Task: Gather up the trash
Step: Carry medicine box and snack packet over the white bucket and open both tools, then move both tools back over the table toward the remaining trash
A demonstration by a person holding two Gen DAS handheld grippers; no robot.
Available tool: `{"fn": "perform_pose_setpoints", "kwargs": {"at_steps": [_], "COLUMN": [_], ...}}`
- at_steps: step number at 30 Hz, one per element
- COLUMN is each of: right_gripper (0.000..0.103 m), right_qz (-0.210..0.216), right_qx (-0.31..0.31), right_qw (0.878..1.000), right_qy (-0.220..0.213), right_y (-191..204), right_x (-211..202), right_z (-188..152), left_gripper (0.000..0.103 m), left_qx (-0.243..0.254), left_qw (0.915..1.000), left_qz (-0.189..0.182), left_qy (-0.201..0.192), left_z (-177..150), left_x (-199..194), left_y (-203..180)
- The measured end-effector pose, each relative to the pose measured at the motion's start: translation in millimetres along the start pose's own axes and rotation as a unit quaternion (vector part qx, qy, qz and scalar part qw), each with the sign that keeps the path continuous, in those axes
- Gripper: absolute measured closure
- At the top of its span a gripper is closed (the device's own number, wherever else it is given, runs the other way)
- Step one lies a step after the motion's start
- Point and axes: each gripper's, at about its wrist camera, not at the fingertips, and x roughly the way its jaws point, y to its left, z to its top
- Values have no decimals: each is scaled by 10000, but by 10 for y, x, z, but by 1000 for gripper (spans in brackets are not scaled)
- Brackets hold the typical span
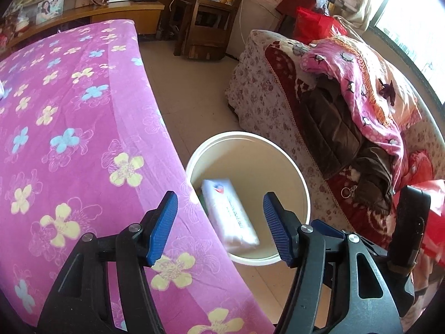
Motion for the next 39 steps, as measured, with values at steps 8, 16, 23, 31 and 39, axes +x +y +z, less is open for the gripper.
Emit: {"fn": "perform_pose_setpoints", "kwargs": {"at_steps": [8,16,23,31,39], "right_gripper": [50,50,50,48,46], "right_qz": [-10,20,120,312,521], "right_qx": [-90,-126,-272,-435,-716], "right_qw": [10000,9999,9995,9985,9960], "right_qy": [12,-10,-68,-128,-113], "right_y": [67,164,367,676,1107], "right_x": [-26,-75,-169,-212,-206], "right_z": [-25,-33,-45,-84,-178], "left_gripper": [40,40,40,40,40], "left_qx": [85,111,79,-26,-186], "left_qw": [9995,9986,9972,9941,9897], "left_qz": [308,500,690,1012,1319], "left_qy": [-70,-144,-269,-393,-529], "left_z": [-68,-107,-147,-247,-384], "left_x": [-76,-185,-362,-632,-924], "left_y": [52,116,240,520,849]}}
